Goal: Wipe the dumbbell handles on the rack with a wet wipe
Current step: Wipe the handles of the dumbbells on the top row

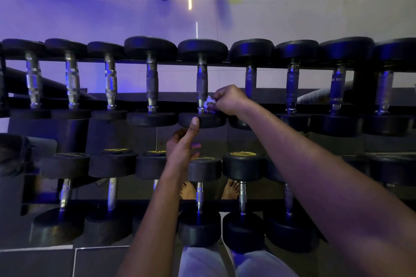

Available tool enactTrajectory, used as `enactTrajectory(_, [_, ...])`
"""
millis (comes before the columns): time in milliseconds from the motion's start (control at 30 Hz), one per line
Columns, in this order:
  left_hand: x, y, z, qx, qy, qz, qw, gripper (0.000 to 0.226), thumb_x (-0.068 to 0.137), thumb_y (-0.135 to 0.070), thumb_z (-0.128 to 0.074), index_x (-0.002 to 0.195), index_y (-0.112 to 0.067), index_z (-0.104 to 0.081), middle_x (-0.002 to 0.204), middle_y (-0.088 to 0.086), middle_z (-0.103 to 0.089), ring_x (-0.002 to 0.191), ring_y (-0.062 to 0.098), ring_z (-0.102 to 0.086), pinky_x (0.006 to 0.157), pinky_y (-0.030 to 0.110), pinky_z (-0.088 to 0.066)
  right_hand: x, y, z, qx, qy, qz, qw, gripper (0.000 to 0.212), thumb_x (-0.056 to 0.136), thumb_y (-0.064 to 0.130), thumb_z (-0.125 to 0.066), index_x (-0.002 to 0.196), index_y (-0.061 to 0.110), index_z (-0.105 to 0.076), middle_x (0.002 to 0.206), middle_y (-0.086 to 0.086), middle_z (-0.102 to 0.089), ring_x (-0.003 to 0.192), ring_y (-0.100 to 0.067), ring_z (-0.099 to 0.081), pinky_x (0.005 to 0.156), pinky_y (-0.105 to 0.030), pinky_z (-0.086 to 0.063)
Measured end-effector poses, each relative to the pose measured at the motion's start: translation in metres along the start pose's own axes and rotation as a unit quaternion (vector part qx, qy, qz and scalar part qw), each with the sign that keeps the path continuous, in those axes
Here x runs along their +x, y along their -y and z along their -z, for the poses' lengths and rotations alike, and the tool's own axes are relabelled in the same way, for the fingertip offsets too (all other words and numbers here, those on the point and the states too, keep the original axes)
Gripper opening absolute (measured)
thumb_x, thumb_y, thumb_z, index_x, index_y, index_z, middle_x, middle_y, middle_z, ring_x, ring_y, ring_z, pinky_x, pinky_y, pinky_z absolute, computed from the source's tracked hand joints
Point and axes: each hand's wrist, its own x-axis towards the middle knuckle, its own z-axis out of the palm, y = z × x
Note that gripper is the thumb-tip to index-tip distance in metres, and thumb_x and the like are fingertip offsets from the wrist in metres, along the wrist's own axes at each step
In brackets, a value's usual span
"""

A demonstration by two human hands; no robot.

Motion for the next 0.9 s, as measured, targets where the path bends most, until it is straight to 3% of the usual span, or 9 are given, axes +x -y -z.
enactTrajectory(100, [0.001,0.002,-0.001,-0.002,-0.007,0.001,1.0,0.072,0.074,-0.072,-0.082,0.116,-0.013,-0.078,0.107,-0.004,-0.083,0.078,0.016,-0.066,0.061,0.028,-0.053,-0.001,0.001,0.003,0.09,-0.002,-0.028,0.996,0.018,0.083,0.018,-0.09,0.095,0.013,-0.078,0.091,0.0,-0.077,0.085,-0.009,-0.068,0.083,-0.03,-0.06])
enactTrajectory(200, [0.002,0.004,-0.002,-0.002,-0.008,0.006,1.0,0.071,0.073,-0.072,-0.081,0.115,-0.015,-0.078,0.103,-0.008,-0.083,0.077,0.014,-0.066,0.061,0.027,-0.054,0.006,0.01,0.007,0.187,-0.025,-0.055,0.981,0.015,0.086,0.01,-0.087,0.095,0.012,-0.075,0.084,0.001,-0.074,0.07,-0.007,-0.066,0.066,-0.019,-0.053])
enactTrajectory(400, [0.007,0.008,-0.002,-0.001,-0.007,0.0,1.0,0.068,0.075,-0.073,-0.08,0.114,-0.017,-0.078,0.106,-0.007,-0.083,0.075,0.012,-0.067,0.06,0.028,-0.052,0.031,0.049,0.017,0.296,-0.102,-0.088,0.946,0.012,0.091,0.007,-0.073,0.09,0.018,-0.074,0.062,0.001,-0.067,0.046,-0.01,-0.047,0.037,-0.015,-0.03])
enactTrajectory(500, [0.009,0.01,-0.001,-0.006,-0.003,-0.007,1.0,0.071,0.072,-0.076,-0.08,0.114,-0.017,-0.078,0.107,-0.006,-0.083,0.076,0.013,-0.066,0.059,0.027,-0.051,0.03,0.05,0.017,0.318,-0.109,-0.094,0.937,0.016,0.09,0.003,-0.07,0.09,0.018,-0.074,0.055,0.005,-0.064,0.041,-0.007,-0.047,0.038,-0.015,-0.031])
enactTrajectory(567, [0.009,0.01,-0.001,-0.01,-0.003,-0.006,1.0,0.07,0.073,-0.075,-0.081,0.113,-0.018,-0.078,0.107,-0.005,-0.083,0.077,0.015,-0.065,0.058,0.027,-0.05,0.027,0.047,0.014,0.322,-0.133,-0.067,0.935,0.01,0.085,0.012,-0.082,0.083,0.02,-0.077,0.058,0.009,-0.067,0.049,-0.007,-0.053,0.052,-0.021,-0.044])
enactTrajectory(633, [0.008,0.01,0.0,-0.011,-0.006,-0.004,1.0,0.067,0.073,-0.074,-0.08,0.111,-0.019,-0.078,0.106,-0.006,-0.082,0.075,0.014,-0.065,0.057,0.026,-0.05,0.021,0.043,0.012,0.289,-0.181,-0.005,0.94,0.015,0.079,0.03,-0.09,0.078,0.021,-0.078,0.066,0.012,-0.074,0.063,-0.009,-0.063,0.068,-0.027,-0.053])
enactTrajectory(700, [0.008,0.01,0.0,-0.013,-0.004,-0.002,1.0,0.066,0.072,-0.074,-0.08,0.108,-0.02,-0.078,0.103,-0.007,-0.081,0.074,0.013,-0.064,0.058,0.026,-0.049,0.012,0.042,0.014,0.183,-0.229,0.061,0.954,0.021,0.08,0.046,-0.087,0.086,0.026,-0.081,0.077,0.015,-0.077,0.073,-0.007,-0.069,0.069,-0.024,-0.053])
enactTrajectory(767, [0.008,0.012,-0.001,-0.021,0.001,0.001,1.0,0.067,0.071,-0.075,-0.08,0.108,-0.02,-0.078,0.101,-0.009,-0.08,0.074,0.013,-0.063,0.06,0.026,-0.05,0.005,0.046,0.016,0.038,-0.272,0.154,0.949,0.018,0.085,0.046,-0.079,0.097,0.032,-0.081,0.087,0.016,-0.079,0.081,-0.009,-0.071,0.07,-0.025,-0.053])
enactTrajectory(900, [0.006,0.016,-0.007,-0.052,-0.005,-0.005,0.999,0.073,0.069,-0.075,-0.079,0.111,-0.016,-0.076,0.096,-0.009,-0.079,0.069,0.009,-0.063,0.061,0.025,-0.05,0.01,0.051,0.02,-0.212,-0.332,0.328,0.858,0.017,0.093,0.031,-0.066,0.101,0.031,-0.08,0.082,0.002,-0.078,0.077,-0.033,-0.072,0.065,-0.035,-0.053])
